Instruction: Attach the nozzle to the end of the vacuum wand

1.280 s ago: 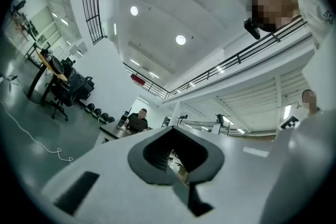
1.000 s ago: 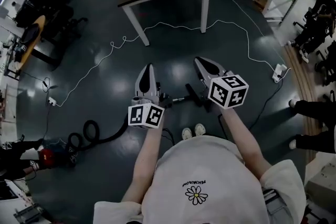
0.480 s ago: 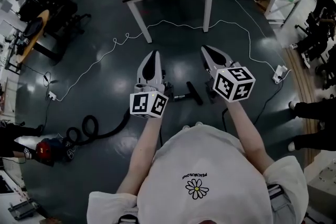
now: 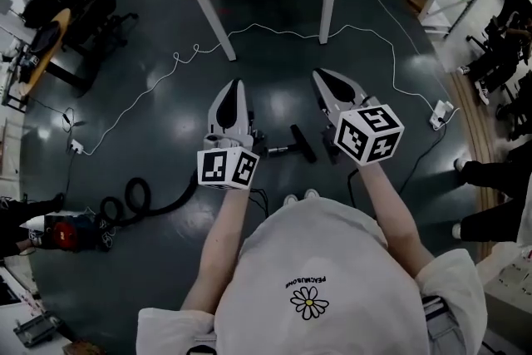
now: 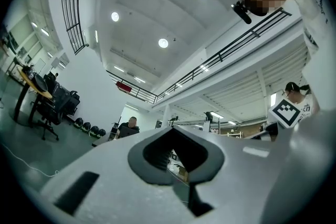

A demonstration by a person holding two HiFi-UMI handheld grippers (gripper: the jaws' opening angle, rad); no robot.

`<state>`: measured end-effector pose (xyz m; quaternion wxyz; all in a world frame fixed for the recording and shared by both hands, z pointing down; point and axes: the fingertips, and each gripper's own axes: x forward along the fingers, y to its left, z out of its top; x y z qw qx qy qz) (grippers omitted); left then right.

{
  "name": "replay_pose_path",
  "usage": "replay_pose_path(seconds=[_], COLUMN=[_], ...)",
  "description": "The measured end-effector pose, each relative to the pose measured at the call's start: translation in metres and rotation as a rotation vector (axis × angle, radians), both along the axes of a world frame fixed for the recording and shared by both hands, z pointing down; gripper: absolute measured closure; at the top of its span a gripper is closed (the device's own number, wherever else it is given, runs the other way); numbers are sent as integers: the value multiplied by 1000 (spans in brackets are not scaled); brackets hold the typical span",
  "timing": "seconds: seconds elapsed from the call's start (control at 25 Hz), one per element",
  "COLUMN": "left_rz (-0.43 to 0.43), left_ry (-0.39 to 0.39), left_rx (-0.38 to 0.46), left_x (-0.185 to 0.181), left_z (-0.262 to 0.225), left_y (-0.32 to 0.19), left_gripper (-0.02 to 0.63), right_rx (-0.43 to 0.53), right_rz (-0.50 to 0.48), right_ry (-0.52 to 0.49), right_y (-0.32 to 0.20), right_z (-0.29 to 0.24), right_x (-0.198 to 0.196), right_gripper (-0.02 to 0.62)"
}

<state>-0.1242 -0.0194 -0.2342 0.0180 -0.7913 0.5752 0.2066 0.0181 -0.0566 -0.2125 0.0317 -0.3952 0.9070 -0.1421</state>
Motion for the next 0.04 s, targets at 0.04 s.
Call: replay_pose_path(seconds=[0.04], left_rz=[2], left_ry=[-2], left_rx=[1], left_x=[0], left_z=[1], left_y=[-3], left_gripper=[603], right_rx=[0], right_rz=[0], right_ry=[1], right_y=[-3], right_z=[1], right_x=[-2], right_gripper=[589])
